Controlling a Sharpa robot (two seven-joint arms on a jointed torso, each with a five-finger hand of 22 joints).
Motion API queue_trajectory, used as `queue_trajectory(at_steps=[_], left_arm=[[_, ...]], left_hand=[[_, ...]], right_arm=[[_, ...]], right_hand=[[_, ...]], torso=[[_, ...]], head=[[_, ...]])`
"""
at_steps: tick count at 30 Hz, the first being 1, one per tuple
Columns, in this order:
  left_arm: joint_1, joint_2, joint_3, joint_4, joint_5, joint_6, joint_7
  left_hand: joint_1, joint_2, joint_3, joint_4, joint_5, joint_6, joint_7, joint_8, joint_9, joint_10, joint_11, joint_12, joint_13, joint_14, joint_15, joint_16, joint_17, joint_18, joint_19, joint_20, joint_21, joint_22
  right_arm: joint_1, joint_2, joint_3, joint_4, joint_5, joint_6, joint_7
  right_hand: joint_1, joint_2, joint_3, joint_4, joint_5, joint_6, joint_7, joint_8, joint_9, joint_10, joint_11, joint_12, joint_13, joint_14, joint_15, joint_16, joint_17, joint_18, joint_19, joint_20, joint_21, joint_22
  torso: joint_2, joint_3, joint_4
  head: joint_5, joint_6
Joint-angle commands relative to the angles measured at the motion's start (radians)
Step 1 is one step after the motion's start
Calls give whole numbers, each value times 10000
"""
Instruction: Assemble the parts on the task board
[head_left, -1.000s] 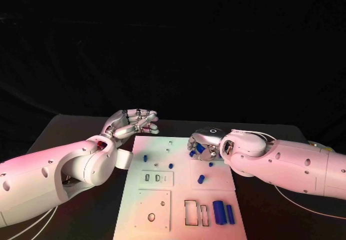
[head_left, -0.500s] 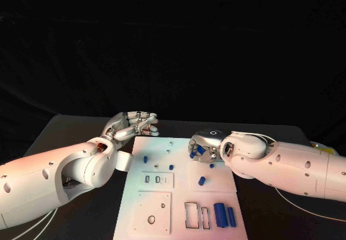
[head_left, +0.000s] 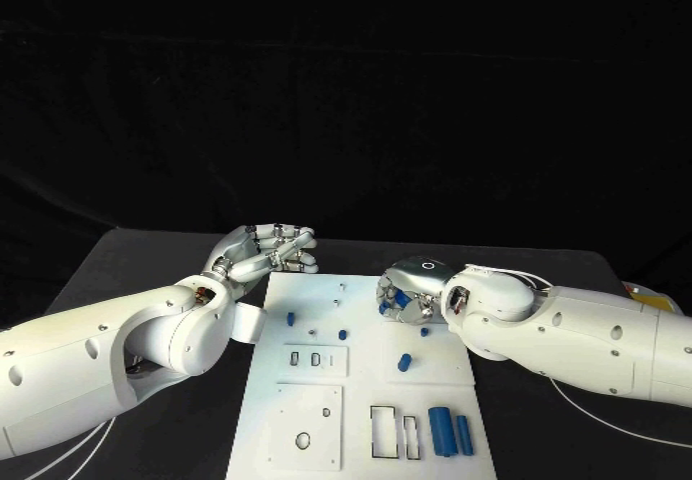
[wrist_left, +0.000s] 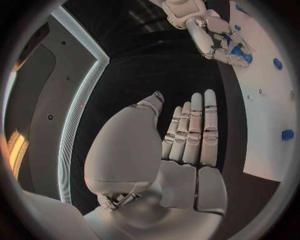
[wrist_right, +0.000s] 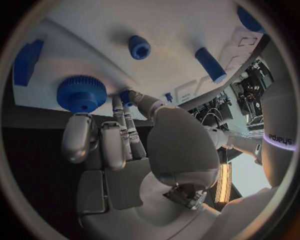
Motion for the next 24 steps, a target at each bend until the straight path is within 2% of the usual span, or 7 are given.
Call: queue_trajectory(at_steps=[1, 7, 10, 17, 24], left_arm=[[21, 2, 11, -11, 64, 197, 19], [21, 11, 10, -67, 99, 193, 11], [21, 20, 10, -89, 109, 195, 9], [21, 24, 10, -117, 121, 193, 4], [22, 18, 10, -114, 124, 186, 3]], left_hand=[[-86, 11, -41, -8, -27, -3, 142, -42, 12, -76, 23, -62, 9, -35, 46, 29, 9, 26, 45, 25, 51, 11], [-84, 15, -42, -11, -27, -5, 144, -43, 12, -78, 25, -64, 10, -38, 47, 32, 15, 25, 44, 26, 52, 11], [-84, 15, -42, -11, -27, -5, 144, -43, 12, -78, 25, -64, 10, -38, 47, 32, 15, 25, 44, 26, 52, 11], [-80, 16, -43, -14, -27, -7, 145, -44, 13, -79, 26, -65, 11, -43, 49, 34, 19, 25, 43, 26, 52, 11], [-75, 18, -45, -19, -27, -9, 147, -45, 13, -81, 28, -66, 12, -51, 51, 36, 27, 25, 41, 27, 53, 10]], right_arm=[[-21, -67, -8, 142, -149, -441, -204], [8, -92, 16, 311, -149, -905, -443], [45, -36, 31, 290, -151, -1133, -585], [103, 278, 64, 72, -154, -1547, -841], [131, 651, 80, -225, -149, -1754, -931]], right_hand=[[25, 92, -11, 70, 22, 103, -8, 50, 171, 69, -5, 41, 12, 422, -63, 47, -16, -98, 23, -67, 44, 3], [23, 63, -13, 70, 54, 105, -13, 66, 192, 68, -9, 30, 10, 423, -68, 56, -11, -101, 27, -73, 55, 23], [22, 52, -15, 70, 56, 106, -13, 70, 198, 68, -9, 27, 9, 423, -70, 58, -9, -105, 33, -75, 65, 40], [17, 37, -18, 72, 61, 106, -12, 75, 205, 69, -9, 23, 9, 426, -71, 69, 7, -110, 44, -77, 82, 70], [10, 28, -20, 79, 64, 105, -9, 79, 213, 70, -8, 19, 8, 428, -71, 77, 17, -115, 54, -78, 98, 96]], torso=[[16, 0, -10], [36, -4, -8], [47, -9, 15], [92, -5, 5], [114, -12, 5]], head=[[12, 38], [10, 109], [11, 134], [77, 195], [115, 204]])
